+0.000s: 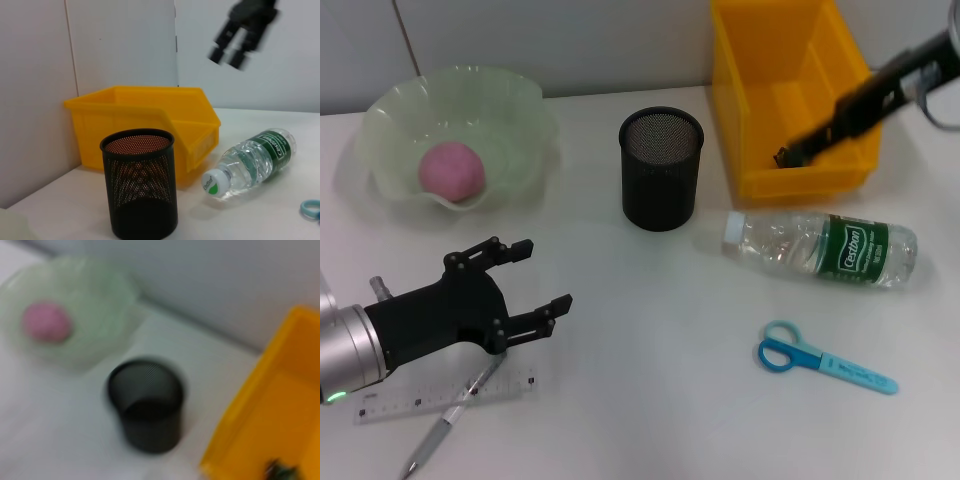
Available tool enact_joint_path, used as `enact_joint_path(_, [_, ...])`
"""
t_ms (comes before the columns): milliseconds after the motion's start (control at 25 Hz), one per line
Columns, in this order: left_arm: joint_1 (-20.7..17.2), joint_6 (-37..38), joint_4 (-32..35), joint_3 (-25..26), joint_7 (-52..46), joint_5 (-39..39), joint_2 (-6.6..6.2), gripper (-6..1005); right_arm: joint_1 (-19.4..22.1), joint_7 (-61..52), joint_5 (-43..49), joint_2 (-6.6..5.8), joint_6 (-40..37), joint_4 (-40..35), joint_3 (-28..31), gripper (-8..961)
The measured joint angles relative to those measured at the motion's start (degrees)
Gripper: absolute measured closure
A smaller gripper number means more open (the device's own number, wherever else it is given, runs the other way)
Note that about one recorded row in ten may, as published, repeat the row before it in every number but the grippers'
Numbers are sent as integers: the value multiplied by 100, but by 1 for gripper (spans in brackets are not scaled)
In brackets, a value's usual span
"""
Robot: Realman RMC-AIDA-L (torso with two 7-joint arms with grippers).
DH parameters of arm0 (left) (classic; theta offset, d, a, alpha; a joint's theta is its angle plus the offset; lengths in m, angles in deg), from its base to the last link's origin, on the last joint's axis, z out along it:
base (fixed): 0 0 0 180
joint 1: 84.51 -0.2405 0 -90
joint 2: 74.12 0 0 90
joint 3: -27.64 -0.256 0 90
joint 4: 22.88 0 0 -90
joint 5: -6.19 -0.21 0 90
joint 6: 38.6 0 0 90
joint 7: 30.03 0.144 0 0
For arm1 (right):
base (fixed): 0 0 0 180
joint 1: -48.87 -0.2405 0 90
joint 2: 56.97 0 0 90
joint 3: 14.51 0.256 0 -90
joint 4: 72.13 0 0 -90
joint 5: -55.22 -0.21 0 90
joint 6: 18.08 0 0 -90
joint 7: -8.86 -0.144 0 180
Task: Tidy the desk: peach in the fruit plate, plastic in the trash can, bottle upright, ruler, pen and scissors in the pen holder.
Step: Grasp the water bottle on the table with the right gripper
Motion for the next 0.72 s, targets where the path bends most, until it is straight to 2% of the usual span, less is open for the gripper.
enact_joint_path(120, [5,5,0,-3,0,0,1,172,-56,424,201,16,-472,171,-210,101])
enact_joint_path(240, [14,13,0,-4,-4,0,-4,172,-93,648,659,44,-605,373,-480,101])
enact_joint_path(520, [55,14,0,-4,-49,0,-6,172,-203,918,1523,209,-500,596,-841,101])
enact_joint_path(720, [59,16,-1,-4,-52,0,0,172,-153,916,1640,214,-270,665,-1156,102])
